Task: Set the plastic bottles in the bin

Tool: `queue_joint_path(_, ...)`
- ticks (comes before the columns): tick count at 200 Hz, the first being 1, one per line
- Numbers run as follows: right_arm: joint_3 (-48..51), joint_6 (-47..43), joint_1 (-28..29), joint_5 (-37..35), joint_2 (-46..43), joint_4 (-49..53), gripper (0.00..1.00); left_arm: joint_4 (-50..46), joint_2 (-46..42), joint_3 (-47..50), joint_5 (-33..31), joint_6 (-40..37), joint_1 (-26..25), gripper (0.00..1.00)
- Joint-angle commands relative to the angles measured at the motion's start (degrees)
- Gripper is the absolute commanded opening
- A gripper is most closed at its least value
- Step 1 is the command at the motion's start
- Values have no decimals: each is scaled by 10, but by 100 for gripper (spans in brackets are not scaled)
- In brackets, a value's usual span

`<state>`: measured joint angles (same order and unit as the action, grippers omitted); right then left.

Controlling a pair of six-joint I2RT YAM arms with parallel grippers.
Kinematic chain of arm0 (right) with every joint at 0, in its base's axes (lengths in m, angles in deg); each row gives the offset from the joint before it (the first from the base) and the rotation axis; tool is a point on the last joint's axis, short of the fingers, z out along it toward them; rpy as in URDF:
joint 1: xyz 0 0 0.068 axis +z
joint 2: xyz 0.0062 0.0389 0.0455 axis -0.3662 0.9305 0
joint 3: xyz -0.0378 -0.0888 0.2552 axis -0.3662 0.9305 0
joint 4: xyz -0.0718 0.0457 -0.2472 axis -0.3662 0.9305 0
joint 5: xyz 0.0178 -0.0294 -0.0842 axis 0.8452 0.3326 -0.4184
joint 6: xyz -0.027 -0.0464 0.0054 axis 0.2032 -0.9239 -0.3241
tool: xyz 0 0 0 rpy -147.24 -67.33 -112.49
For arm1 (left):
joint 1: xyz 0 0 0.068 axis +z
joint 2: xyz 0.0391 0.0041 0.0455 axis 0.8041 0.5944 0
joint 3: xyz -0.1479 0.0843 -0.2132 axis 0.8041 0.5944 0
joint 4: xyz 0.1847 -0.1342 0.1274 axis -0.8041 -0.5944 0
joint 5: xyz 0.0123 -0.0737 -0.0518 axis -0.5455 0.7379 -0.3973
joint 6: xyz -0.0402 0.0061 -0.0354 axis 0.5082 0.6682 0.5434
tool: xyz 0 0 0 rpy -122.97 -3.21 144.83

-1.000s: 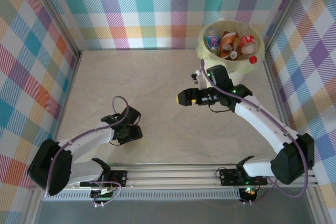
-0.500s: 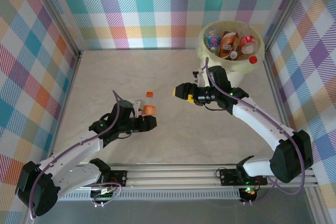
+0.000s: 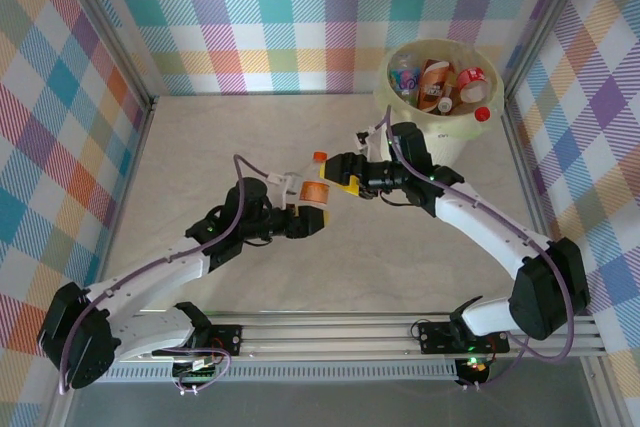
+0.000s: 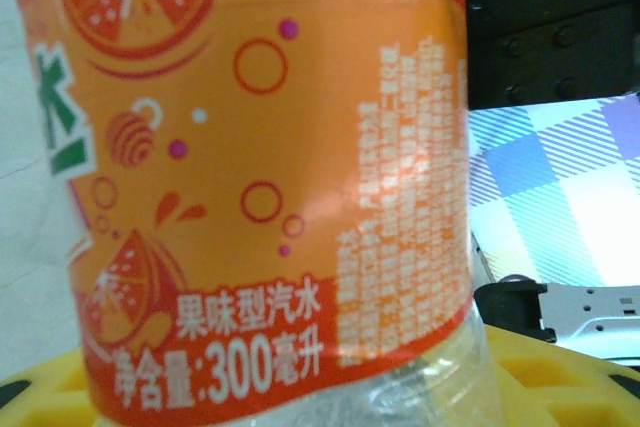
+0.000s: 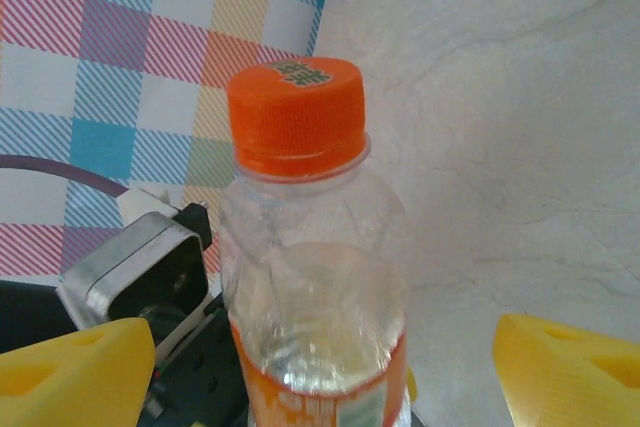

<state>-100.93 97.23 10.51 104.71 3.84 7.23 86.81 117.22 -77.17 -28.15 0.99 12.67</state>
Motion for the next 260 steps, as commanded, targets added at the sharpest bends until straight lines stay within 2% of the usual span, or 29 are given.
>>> queue_joint_path(1, -21, 5, 6, 15, 5, -21, 87, 37, 11, -32, 10, -18, -19, 50)
queue_joint_path(49, -20, 6, 9, 22, 6, -30, 80, 45, 38, -54, 5, -14, -38, 50)
queue_joint_path(91, -16, 2, 10, 17, 0, -25, 63, 42, 54, -65, -1, -14, -50, 50)
queue_joint_path(118, -21, -15, 10, 3, -10, 2, 52, 32, 49, -65, -12, -15, -50, 54)
queue_joint_path(125, -23, -19, 10, -2, -13, 8, 51, 30, 47, -66, -14, -14, -50, 57)
queue_joint_path(132, -24, -22, 10, -4, -17, 12, 50, 29, 45, -68, -17, -14, -50, 64)
queue_joint_path(141, -28, -28, 10, -6, -20, 20, 51, 30, 42, -70, -18, -10, -51, 76)
queue_joint_path(150, -34, -37, 10, -13, -25, 30, 51, 28, 41, -76, -18, -6, -50, 96)
queue_joint_path(155, -38, -43, 10, -20, -29, 37, 51, 25, 40, -80, -17, -6, -50, 100)
queue_joint_path(225, -180, -178, -16, -162, -71, 181, 51, -27, -12, -136, 3, -70, -50, 100)
queue_joint_path(260, -252, -248, -28, -265, -72, 187, 52, -49, -38, -169, 0, -93, -51, 100)
